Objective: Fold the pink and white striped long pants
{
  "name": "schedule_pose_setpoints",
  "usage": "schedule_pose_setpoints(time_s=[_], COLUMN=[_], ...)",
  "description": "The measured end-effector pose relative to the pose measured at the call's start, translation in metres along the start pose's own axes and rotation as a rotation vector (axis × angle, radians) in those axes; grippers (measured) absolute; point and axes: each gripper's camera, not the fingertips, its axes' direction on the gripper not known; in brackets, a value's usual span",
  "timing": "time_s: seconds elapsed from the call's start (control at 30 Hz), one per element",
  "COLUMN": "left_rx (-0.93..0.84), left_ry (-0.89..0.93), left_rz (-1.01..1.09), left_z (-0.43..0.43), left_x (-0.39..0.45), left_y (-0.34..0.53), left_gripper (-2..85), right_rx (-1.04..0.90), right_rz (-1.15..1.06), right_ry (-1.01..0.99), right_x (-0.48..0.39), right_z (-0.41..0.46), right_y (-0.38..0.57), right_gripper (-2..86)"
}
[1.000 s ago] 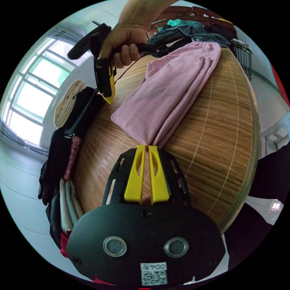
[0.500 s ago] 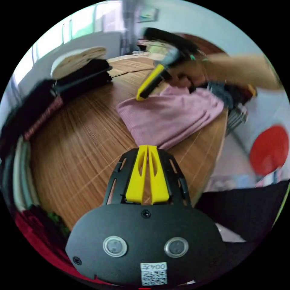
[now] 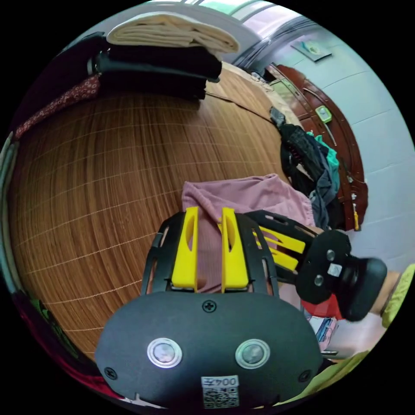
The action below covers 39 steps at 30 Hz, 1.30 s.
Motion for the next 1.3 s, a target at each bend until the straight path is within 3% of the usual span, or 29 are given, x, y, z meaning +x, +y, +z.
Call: schedule_pose_setpoints(time_s=[0.13,0.2,0.27,0.37,0.57,0.77,1.03,1.3], left_rx=[-0.027,-0.011,0.008,0.032,0.132,0.167,0.028,0.021], left_ry=[-0.032,0.007,0.025,0.030,0.091,-0.070,-0.215,-0.217], left_rz=[-0.040,-0.077,-0.083,-0.078,0.017,0.220,0.591,0.630], left_z=[0.006,0.001,-0.003,-0.008,-0.034,-0.056,0.007,0.048], left_x=[0.008,0.007,0.010,0.019,0.029,0.025,0.052,0.053], left_y=[-0.006,-0.004,0.000,0.008,0.041,0.127,0.225,0.259], left_gripper=[2.9,2.3,2.0,1.7,1.7,3.2,9.6,7.4], right_rx=[0.005,-0.007,-0.015,-0.039,-0.134,-0.209,-0.241,-0.211], right_rz=[-0.032,0.101,0.212,0.122,-0.233,-0.410,-0.370,-0.277], right_ry=[-0.047,-0.149,-0.374,-0.505,-0.534,-0.548,-0.576,-0.613], right_x=[0.021,0.062,0.116,0.142,0.138,0.143,0.151,0.169], right_z=[-0.011,-0.010,0.007,0.032,0.057,0.074,0.099,0.107], right_y=[-0.005,-0.009,-0.017,-0.044,-0.097,-0.132,-0.156,-0.156], right_gripper=[5.1,6.0,6.1,5.9,6.4,6.4,1.1,-0.5])
